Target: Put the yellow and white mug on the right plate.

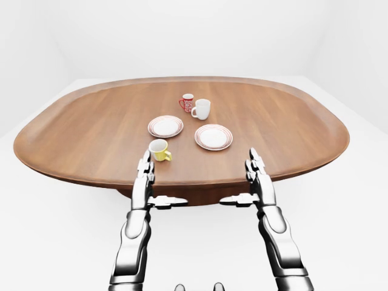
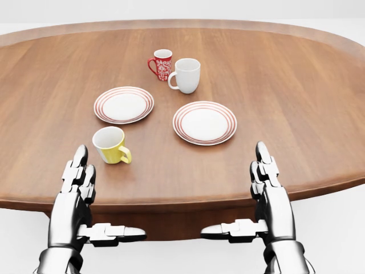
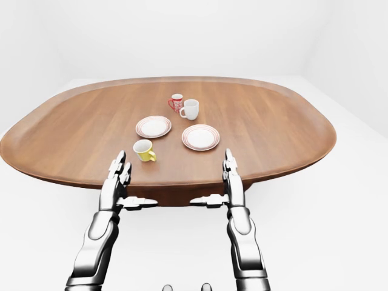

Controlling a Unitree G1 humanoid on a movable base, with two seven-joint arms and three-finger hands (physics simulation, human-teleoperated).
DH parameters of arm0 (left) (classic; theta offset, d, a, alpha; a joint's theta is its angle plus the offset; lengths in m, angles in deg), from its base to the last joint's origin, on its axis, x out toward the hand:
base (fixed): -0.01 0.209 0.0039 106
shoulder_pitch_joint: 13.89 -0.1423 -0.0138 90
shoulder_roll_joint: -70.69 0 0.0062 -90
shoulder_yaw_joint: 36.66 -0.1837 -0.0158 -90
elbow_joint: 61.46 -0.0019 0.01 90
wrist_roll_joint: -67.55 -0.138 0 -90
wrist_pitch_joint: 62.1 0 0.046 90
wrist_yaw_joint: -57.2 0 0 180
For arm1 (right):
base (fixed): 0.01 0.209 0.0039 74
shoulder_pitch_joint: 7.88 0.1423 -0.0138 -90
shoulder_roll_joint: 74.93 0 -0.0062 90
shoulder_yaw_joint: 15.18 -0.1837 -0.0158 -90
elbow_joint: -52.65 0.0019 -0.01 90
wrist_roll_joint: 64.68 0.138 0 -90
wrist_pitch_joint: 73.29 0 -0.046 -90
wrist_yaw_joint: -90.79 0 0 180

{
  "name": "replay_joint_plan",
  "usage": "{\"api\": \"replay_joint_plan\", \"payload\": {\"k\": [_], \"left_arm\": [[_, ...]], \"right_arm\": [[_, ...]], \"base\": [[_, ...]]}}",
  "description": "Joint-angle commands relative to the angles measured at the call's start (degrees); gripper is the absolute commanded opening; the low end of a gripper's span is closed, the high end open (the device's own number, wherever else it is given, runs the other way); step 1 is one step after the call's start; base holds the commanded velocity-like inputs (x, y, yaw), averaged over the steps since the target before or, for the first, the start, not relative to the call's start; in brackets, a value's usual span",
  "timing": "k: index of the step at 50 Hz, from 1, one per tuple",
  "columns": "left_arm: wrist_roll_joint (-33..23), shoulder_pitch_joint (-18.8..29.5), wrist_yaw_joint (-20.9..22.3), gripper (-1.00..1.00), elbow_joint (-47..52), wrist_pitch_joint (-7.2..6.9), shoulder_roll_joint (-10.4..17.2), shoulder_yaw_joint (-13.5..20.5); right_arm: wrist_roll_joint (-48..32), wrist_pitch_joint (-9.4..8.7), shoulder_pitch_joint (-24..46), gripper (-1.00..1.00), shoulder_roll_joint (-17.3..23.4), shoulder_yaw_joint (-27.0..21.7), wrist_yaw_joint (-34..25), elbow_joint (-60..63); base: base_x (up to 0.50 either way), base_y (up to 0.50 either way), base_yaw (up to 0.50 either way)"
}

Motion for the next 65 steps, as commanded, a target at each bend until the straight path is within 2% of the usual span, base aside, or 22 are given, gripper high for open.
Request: {"api": "replay_joint_plan", "payload": {"k": [1, 4, 6, 12, 23, 31, 44, 52, 57, 60, 65], "left_arm": [[1.0, -0.4, 1.5, 1.00, 2.7, -2.60, 0.6, 1.2], [1.1, -0.6, 1.5, 1.00, 5.9, -4.36, 0.8, 1.3], [1.3, -0.8, 1.5, 1.00, 8.8, -4.36, 0.8, 1.4], [2.8, 0.1, 2.1, 1.00, 21.9, -4.36, 1.6, 2.9], [5.8, 4.2, 3.0, 1.00, 33.4, -4.36, 3.6, 7.4], [4.9, 4.1, 3.6, 1.00, 33.2, -4.36, 3.7, 7.3], [4.4, 4.1, 4.1, 1.00, 32.9, -4.36, 3.6, 7.4], [4.2, 4.0, 4.1, 1.00, 33.0, -4.36, 3.6, 7.3], [4.1, 4.0, 4.2, 1.00, 33.6, -4.36, 3.6, 7.3], [3.9, 3.8, 4.3, 1.00, 33.4, -4.36, 3.5, 7.1], [3.9, 3.9, 4.4, 1.00, 33.6, -4.36, 3.5, 7.2]], "right_arm": [[1.2, -0.45, 0.6, 1.00, 1.0, -2.1, -1.4, -1.1], [1.3, -2.92, 0.1, 1.00, 1.0, -2.1, -1.4, 2.0], [1.3, -4.37, -0.2, 1.00, 0.9, -2.1, -1.5, 4.0], [1.0, -4.37, -1.1, 1.00, 0.9, -1.7, -1.5, 12.9], [0.5, -4.37, -1.3, 1.00, 1.1, -2.4, -1.9, 24.1], [1.1, -4.37, -1.1, 1.00, 0.9, -3.7, -2.0, 26.7], [2.4, -4.37, -0.2, 1.00, 1.5, -5.5, -2.5, 31.9], [0.7, -4.37, -0.1, 1.00, 2.0, -4.2, -2.2, 31.9], [3.7, -4.37, -0.2, 1.00, 1.2, -4.8, -2.5, 35.3], [8.7, -4.37, -1.0, 1.00, 0.8, -6.3, -3.8, 37.6], [8.7, -4.37, -0.7, 1.00, 1.3, -6.2, -2.5, 37.3]], "base": [[0.00, 0.00, 0.00], [0.00, 0.00, 0.00], [0.00, 0.00, 0.00], [0.00, 0.00, 0.00], [0.00, 0.00, 0.00], [0.00, 0.00, 0.03], [0.00, 0.00, 0.50], [-0.03, 0.11, 0.38], [0.00, 0.00, 0.00], [0.23, 0.06, 0.00], [0.49, 0.12, 0.00]]}}
